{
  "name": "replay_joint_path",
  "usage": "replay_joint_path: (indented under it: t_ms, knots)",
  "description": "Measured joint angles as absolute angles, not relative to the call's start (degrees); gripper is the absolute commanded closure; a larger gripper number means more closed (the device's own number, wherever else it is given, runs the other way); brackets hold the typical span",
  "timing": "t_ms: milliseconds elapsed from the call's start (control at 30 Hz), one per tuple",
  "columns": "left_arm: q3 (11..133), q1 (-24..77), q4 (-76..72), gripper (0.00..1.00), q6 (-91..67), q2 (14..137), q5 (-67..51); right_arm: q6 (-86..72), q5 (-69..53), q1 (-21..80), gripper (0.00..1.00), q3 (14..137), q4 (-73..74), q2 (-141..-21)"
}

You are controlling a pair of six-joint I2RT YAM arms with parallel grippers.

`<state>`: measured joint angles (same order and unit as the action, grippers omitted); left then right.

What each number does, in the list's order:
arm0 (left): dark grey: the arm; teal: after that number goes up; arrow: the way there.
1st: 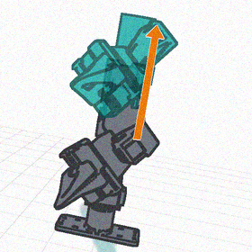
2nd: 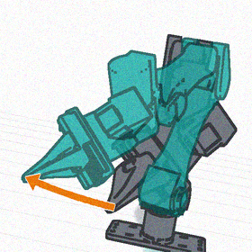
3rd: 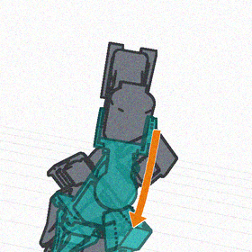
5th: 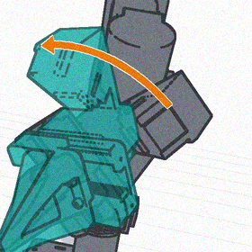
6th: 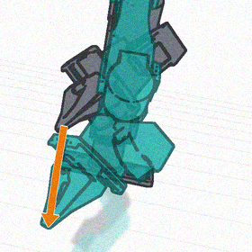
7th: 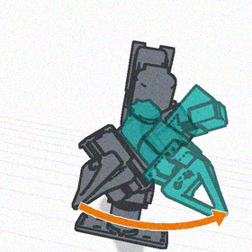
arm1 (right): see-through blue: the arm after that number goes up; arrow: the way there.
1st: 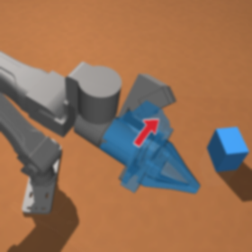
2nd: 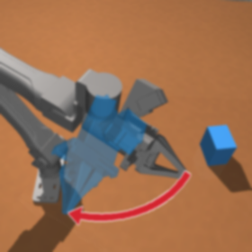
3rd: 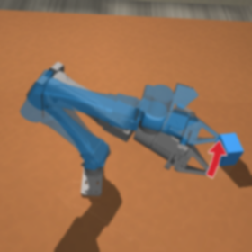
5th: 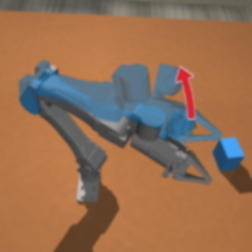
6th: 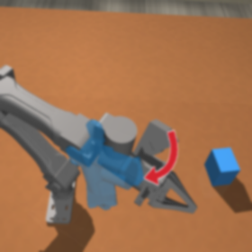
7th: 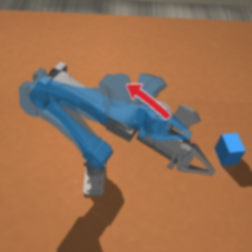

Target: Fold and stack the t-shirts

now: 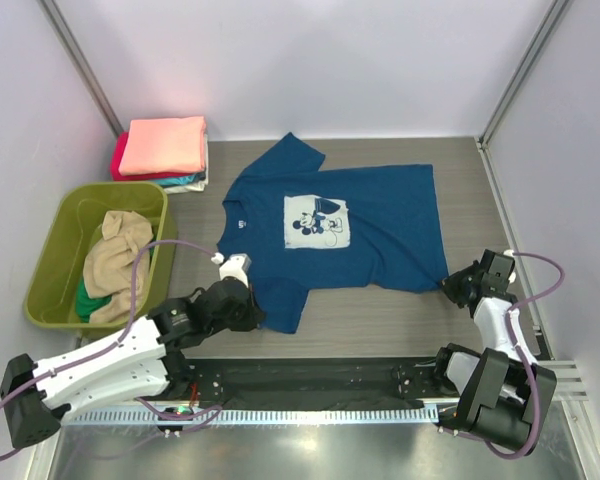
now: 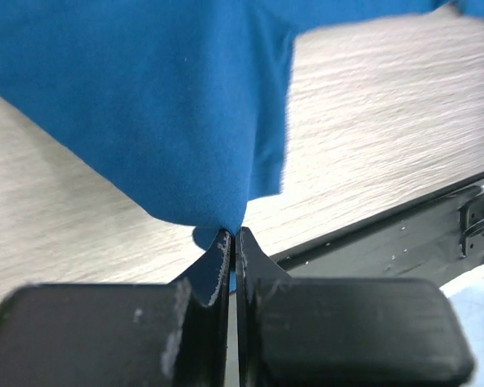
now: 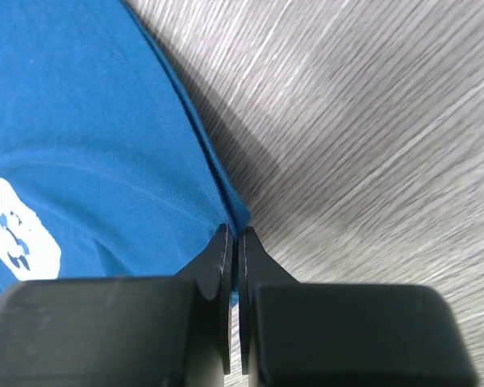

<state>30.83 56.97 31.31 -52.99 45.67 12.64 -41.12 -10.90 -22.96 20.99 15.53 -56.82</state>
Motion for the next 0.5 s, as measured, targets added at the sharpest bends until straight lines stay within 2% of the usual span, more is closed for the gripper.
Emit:
replay_joint_path:
  t_ms: [233, 500]
  knots:
    - [39.7, 54.5, 35.4, 1.0, -47.6, 48.1, 16.0, -41.6, -13.2, -22.9, 0.99, 25.3, 18.1, -57.2]
    - [52.2, 41.3, 35.2, 1.0, -38.3, 58.4, 15.2, -43.5, -14.5, -22.8, 0.99, 35.7, 17.3, -64.5]
